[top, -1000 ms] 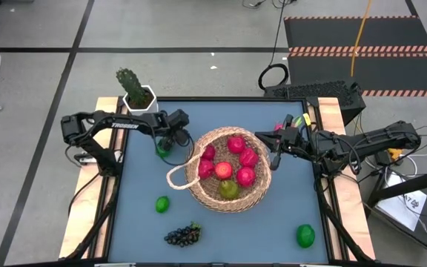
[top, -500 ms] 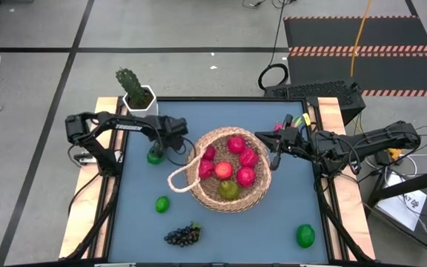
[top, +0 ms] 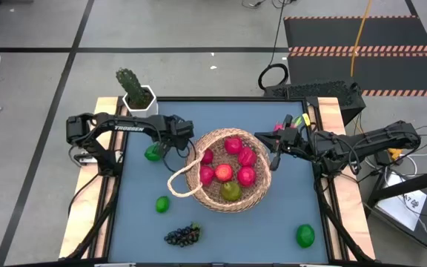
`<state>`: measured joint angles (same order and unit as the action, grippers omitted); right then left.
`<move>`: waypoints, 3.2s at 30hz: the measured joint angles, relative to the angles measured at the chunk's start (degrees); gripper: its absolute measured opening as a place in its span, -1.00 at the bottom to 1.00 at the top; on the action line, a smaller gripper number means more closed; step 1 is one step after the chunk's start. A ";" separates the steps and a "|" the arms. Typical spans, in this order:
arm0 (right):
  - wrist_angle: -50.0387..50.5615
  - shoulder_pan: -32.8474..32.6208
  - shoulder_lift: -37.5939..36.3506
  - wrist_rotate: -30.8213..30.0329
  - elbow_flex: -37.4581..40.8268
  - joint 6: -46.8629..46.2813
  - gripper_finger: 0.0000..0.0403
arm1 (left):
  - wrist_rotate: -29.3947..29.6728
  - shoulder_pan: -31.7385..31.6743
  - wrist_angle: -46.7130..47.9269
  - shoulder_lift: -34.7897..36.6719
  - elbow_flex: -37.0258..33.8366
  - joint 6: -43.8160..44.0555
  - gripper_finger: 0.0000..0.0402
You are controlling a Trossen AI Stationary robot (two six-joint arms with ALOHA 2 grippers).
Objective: Build produce basket
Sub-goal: Put the light green pear into the brown basket
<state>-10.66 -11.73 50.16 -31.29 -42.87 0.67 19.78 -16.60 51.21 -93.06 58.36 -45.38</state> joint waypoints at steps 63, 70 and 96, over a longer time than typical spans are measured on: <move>-2.06 0.52 0.00 -0.15 0.00 13.01 -1.00 | 16.07 5.61 -1.95 0.22 -10.14 117.16 0.76; -0.04 0.52 0.02 -0.07 0.00 16.80 -1.00 | 17.14 4.89 -3.17 0.22 -10.40 122.62 0.65; 2.78 0.52 0.02 0.00 0.00 18.71 -1.00 | 21.00 1.63 -26.34 0.23 -22.94 118.80 0.53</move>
<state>-7.88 -11.20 50.17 -31.29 -42.87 19.38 40.78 -14.97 24.87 -92.83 35.42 73.42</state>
